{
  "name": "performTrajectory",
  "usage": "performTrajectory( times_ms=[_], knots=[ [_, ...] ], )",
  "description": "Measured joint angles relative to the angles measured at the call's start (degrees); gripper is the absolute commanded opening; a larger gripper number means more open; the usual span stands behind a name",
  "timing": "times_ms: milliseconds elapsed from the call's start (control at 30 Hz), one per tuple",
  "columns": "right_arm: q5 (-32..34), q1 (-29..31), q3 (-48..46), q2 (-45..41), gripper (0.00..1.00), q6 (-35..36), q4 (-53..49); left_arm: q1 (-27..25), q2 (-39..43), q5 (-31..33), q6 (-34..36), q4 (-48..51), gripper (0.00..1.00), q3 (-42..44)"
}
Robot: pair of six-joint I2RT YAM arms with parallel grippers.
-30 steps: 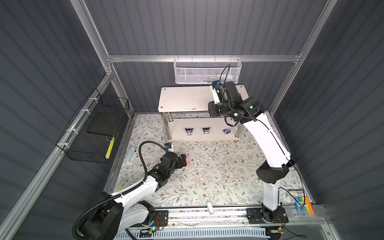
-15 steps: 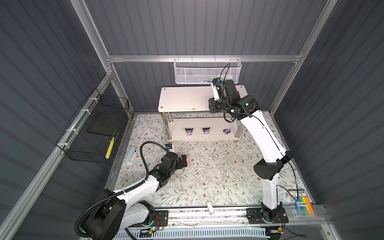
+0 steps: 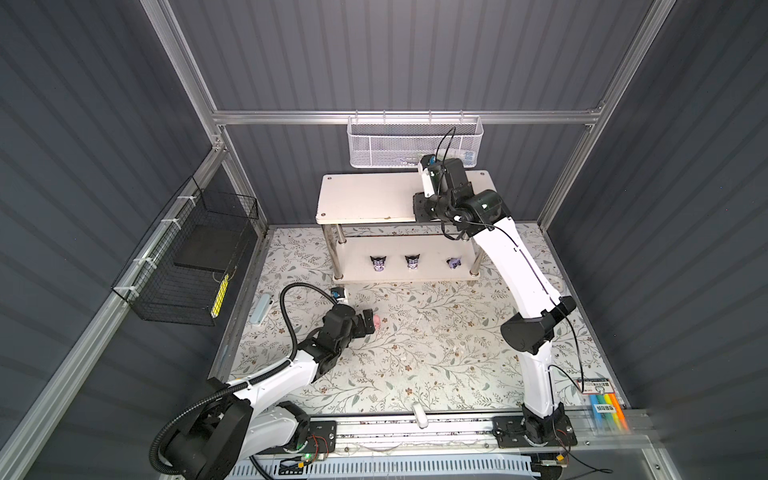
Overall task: Place and organize the plastic toys onto the shelf
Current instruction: 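Carry the pink pig up to the shelf top beside the other pigs, then lower the pink pig onto the shelf top and open the right gripper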
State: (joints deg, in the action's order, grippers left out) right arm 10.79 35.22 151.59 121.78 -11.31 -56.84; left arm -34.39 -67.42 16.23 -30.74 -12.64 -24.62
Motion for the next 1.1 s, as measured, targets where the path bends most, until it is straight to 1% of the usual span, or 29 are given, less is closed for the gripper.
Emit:
performTrajectory(
  times_ms=[700, 1100],
  knots=[
    [-1.8, -1.0, 0.4, 1.4, 0.32, -0.2, 2.0, 0.4, -1.4, 0.0, 0.0, -0.3, 0.99, 0.0],
    [-2.3, -1.2, 0.5, 1.5, 0.36, -0.3, 2.2, 0.8, -1.4, -0.5, 0.0, -0.3, 0.99, 0.0]
  ],
)
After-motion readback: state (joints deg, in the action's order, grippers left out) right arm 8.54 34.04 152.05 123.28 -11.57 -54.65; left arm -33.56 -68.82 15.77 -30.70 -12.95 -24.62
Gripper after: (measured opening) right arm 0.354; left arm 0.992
